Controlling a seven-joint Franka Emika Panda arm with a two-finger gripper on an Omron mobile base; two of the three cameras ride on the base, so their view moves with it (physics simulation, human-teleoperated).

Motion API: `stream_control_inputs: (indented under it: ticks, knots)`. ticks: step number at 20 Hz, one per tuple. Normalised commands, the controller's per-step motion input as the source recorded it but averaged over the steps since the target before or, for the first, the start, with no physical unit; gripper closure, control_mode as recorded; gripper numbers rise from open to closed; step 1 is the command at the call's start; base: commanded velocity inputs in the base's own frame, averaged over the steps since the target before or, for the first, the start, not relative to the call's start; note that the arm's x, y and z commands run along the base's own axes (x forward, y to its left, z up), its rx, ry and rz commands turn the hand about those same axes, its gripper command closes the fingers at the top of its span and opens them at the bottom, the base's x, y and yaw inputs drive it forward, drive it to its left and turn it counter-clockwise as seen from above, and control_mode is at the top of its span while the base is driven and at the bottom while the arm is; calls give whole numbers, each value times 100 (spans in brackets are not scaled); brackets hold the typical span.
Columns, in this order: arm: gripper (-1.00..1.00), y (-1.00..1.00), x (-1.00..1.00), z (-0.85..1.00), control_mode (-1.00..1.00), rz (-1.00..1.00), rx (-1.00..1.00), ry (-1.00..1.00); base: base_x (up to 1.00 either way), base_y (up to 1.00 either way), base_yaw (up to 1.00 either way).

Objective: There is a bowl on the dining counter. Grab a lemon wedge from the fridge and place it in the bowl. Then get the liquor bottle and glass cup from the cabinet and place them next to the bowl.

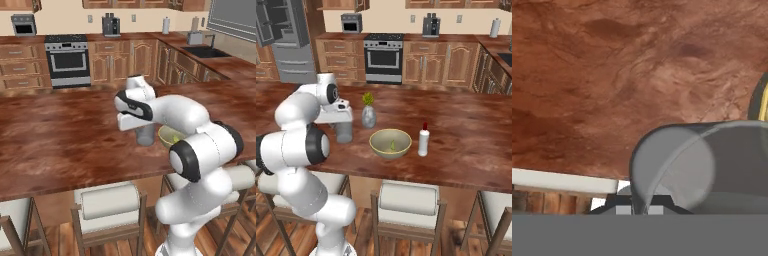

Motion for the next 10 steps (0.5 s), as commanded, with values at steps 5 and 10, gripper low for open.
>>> stream_control_inputs:
  ticks: [5,10]
  knots:
    - [100,0,68,-57,-100,0,-8,0,0,0,0]
    - [100,0,55,-53,-100,0,-7,0,0,0,0]
